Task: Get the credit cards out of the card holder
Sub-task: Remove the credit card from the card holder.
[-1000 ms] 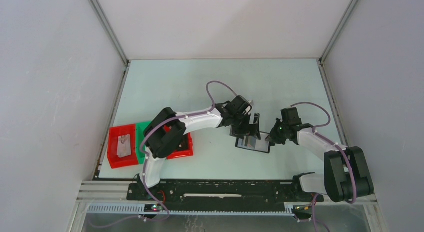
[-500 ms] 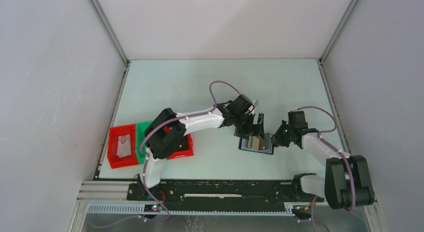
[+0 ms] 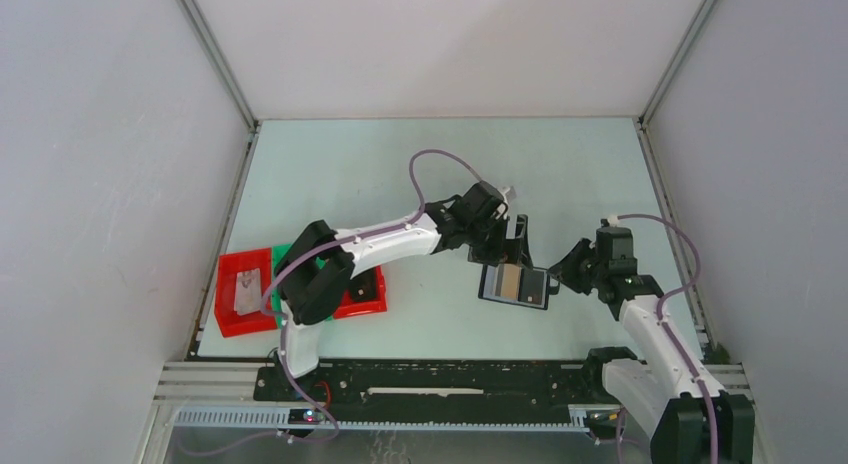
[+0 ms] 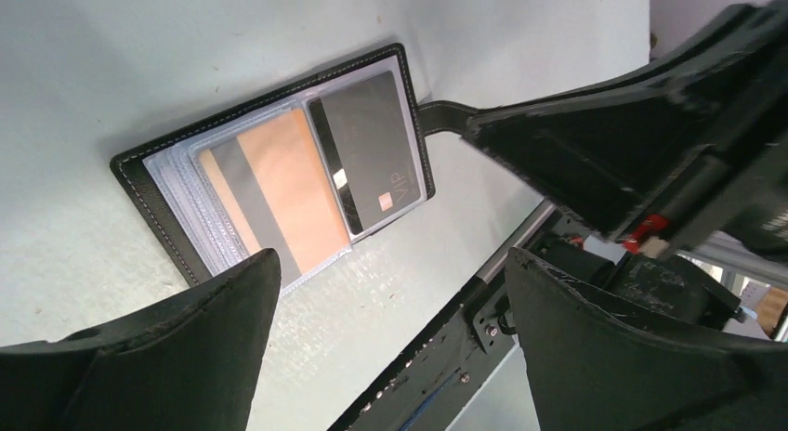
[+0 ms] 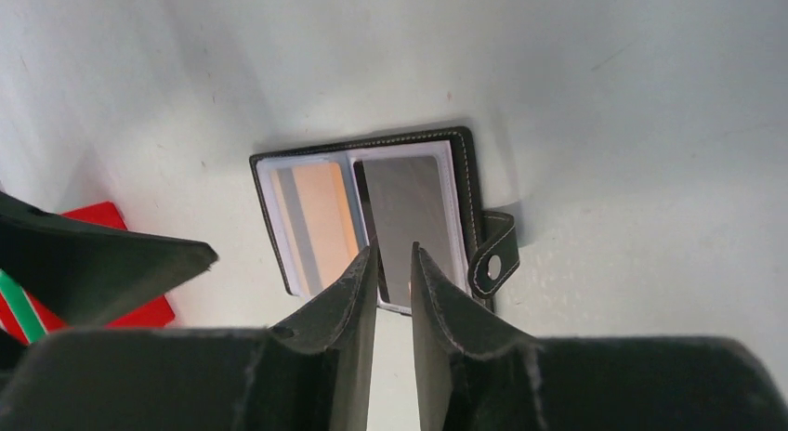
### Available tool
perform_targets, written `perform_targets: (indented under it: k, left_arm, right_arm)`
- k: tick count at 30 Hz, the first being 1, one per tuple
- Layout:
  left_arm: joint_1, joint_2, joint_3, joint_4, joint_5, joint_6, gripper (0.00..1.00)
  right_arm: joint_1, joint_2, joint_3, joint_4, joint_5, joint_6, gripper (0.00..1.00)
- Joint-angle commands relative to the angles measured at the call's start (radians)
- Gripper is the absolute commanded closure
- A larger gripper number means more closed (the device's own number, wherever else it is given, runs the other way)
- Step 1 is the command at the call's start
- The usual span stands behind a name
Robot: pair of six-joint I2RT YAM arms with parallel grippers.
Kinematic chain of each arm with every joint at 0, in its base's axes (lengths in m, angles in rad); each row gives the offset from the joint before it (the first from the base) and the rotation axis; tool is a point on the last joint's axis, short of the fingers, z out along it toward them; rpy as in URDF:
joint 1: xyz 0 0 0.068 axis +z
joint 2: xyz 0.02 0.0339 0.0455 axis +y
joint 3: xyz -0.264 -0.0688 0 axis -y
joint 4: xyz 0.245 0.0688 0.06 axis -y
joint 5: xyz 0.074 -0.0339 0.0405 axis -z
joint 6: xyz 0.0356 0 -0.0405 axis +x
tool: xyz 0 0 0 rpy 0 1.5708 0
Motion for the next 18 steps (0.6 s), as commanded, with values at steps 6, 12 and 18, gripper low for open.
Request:
perform_targets:
  k: [6, 12, 18]
  left_arm:
    - [-0.007, -0.023, 0.056, -0.004, 0.086, 0.071, 0.06]
    - [-0.011, 0.026, 0.011, 0.119, 0.161, -0.023, 0.18]
    - [-0.013, 0.058, 0.015, 0.136, 0.211, -0.050, 0.17]
  right_arm:
    - [0.045, 0.144, 0.000, 0.093, -0.039, 0.005, 0.74]
    - [0.043, 0.207, -0.011, 0.102, -0.010, 0.002, 0.75]
    - [0.043, 0.245, -0.029, 0.115, -0.005, 0.000, 0.75]
